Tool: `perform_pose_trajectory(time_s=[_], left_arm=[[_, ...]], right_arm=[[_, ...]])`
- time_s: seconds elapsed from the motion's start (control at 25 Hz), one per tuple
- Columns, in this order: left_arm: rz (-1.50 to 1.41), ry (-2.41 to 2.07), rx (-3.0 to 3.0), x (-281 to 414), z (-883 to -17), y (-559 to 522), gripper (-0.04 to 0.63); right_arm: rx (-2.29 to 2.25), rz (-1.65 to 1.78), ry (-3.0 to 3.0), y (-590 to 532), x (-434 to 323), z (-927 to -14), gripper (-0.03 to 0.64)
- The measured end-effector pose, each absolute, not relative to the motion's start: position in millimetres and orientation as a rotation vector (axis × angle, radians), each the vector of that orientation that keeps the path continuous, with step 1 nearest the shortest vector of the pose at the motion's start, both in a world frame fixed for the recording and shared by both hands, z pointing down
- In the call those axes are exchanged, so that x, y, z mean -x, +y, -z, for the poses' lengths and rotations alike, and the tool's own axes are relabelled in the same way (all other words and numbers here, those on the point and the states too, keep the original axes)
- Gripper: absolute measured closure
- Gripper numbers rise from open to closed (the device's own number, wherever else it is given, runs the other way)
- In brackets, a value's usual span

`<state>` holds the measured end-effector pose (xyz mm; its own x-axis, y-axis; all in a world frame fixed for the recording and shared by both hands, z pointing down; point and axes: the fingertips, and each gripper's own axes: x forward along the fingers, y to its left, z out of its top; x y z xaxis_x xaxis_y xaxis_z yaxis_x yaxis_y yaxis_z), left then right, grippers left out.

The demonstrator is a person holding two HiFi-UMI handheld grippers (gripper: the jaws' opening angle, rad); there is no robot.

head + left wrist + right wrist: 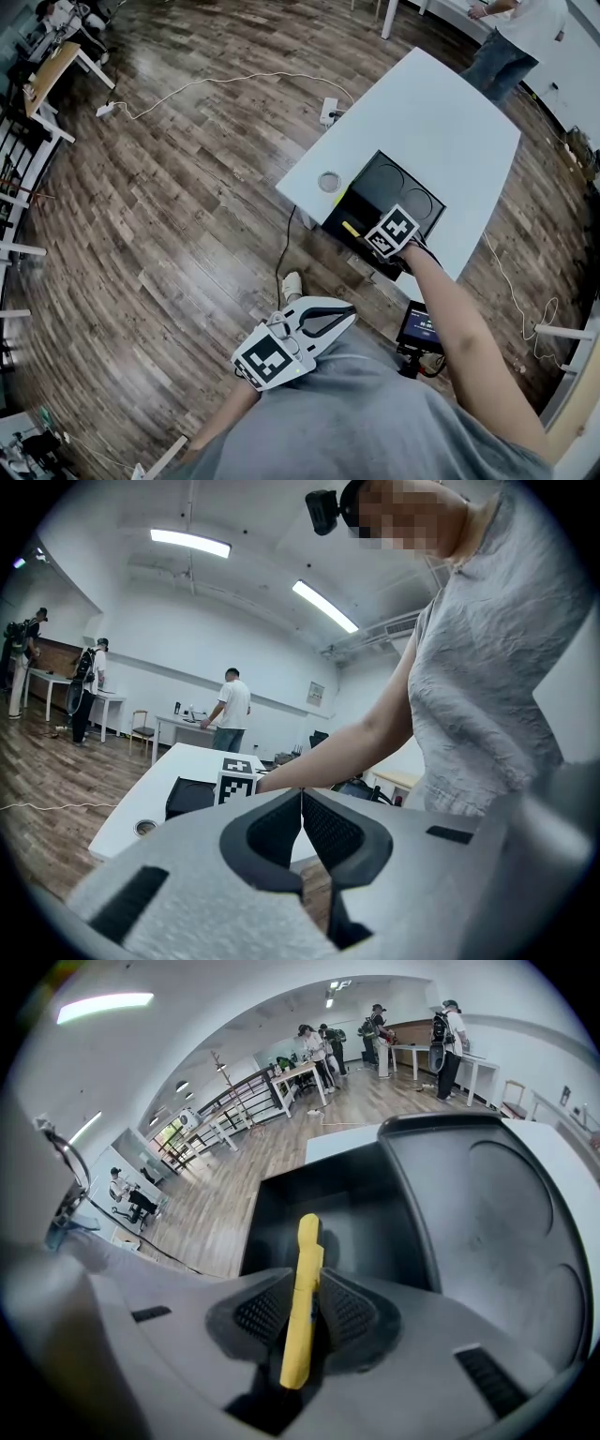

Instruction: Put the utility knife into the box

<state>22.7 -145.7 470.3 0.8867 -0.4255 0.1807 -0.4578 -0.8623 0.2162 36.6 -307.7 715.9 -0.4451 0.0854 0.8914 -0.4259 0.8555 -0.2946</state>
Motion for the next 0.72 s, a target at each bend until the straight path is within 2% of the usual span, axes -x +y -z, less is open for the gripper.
perform_pose_trajectory(time_s=[0.72], left_arm=[[-0.204,-0.594,-2.835,-39,-469,-137,0.577]], right_arm=[[-0.218,-0.527,-2.099,-297,-28,-653,0.526]])
